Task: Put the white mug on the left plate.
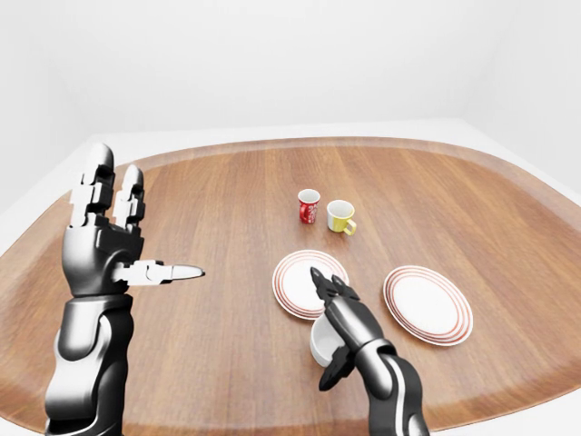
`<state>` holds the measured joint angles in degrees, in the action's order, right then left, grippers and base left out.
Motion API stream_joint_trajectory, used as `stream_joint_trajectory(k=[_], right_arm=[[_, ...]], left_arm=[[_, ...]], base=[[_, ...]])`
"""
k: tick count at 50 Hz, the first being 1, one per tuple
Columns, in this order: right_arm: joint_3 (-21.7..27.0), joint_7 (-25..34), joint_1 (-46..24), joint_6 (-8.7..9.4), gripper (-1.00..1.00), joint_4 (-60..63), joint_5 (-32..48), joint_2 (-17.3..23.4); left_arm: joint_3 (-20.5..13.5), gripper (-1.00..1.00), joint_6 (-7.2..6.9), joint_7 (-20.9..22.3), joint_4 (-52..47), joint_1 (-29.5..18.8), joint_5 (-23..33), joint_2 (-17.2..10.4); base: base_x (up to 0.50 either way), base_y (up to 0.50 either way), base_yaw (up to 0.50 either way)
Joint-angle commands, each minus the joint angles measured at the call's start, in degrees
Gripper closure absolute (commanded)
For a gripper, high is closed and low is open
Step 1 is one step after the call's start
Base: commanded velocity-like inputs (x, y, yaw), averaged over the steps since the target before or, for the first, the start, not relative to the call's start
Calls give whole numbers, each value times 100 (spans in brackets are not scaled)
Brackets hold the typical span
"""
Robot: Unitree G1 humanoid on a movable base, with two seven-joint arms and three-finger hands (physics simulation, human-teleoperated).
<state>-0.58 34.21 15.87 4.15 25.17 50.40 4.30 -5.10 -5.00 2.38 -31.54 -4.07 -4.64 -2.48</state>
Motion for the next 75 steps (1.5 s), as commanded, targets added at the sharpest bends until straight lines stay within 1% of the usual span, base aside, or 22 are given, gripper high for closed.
stream_joint_trajectory(k=[1,16,18,27,31,34,37,40,43,57,61,69,75], right_arm=[[-27,-69,-99,-85,-100,-278,63,46],[39,-163,-194,-265,-100,-606,169,103],[61,-231,-243,-326,-100,-732,217,133],[148,-452,-350,-483,-100,-1179,291,180],[161,-470,-361,-499,-100,-1221,322,180],[173,-552,-413,-570,-100,-1336,422,220],[172,-548,-427,-572,-100,-1328,449,207],[155,-631,-476,-641,-100,-1430,577,237],[129,-635,-528,-647,-100,-1448,646,227],[8,-846,-702,-815,-100,-1935,856,275],[-38,-867,-767,-812,-100,-2020,896,264],[-173,-920,-732,-898,-100,-2111,990,274],[-219,-963,-731,-915,-100,-2190,1012,268]], left_arm=[[-4,-99,0,2,2,-5,-3,-3],[19,-99,0,3,-27,16,9,8],[15,-99,0,3,-24,16,9,7],[27,-99,0,8,-13,29,21,15],[46,-99,0,9,-19,47,35,20],[47,-100,0,11,-20,51,38,22],[43,-99,0,9,-20,40,35,21],[40,-99,0,10,9,40,33,24],[35,-99,0,10,13,41,34,19],[35,-99,0,16,34,32,26,19],[28,-99,0,11,46,21,19,15],[21,-99,0,7,57,14,13,10],[34,-99,0,10,54,34,24,15]], base=[[0,0,0],[0,0,0],[0,0,0],[0,0,0],[0,0,0],[0,0,0],[0,0,0],[0,0,0],[0,0,0],[0,0,0],[0,0,0],[0,0,0],[0,0,0]])
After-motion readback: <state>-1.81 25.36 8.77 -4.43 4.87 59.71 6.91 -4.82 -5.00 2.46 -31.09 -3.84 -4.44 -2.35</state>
